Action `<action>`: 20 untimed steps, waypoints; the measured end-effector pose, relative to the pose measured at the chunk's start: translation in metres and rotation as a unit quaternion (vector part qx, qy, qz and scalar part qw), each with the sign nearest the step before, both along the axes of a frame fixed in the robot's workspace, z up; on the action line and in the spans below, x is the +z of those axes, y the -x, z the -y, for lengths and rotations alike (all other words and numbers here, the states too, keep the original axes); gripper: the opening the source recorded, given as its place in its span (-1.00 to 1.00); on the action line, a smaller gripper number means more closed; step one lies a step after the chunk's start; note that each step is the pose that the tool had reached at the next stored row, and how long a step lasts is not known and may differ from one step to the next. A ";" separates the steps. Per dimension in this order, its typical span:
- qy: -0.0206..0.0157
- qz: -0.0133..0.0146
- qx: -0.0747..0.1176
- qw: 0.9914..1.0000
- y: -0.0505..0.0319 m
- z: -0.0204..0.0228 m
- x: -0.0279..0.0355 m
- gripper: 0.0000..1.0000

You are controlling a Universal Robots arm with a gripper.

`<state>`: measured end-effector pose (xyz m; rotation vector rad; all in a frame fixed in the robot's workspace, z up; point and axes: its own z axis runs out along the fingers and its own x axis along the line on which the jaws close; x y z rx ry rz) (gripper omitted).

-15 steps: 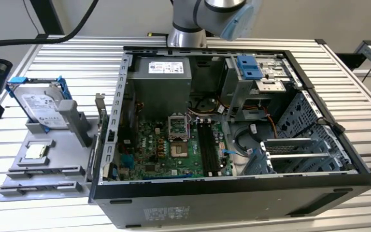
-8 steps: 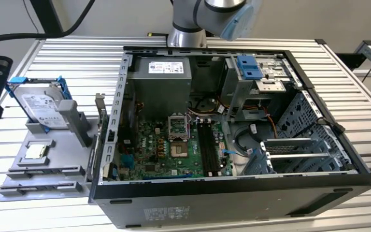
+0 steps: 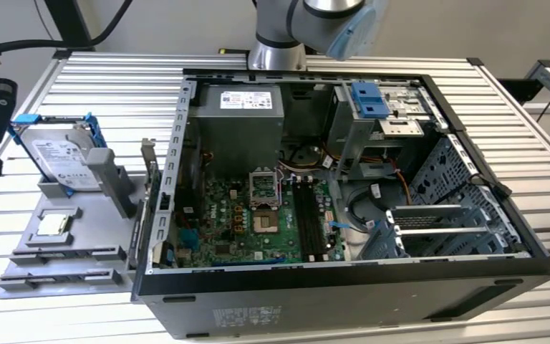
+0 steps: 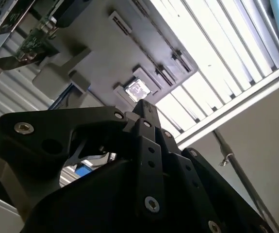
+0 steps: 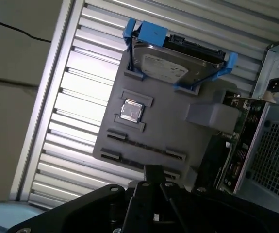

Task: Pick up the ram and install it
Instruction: 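Pick up the ram and move it above insertion slot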

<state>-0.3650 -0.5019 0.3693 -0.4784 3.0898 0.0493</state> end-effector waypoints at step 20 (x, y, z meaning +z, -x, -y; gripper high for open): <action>0.011 -0.001 0.146 0.989 0.0011 0.0000 0.0000 -1.00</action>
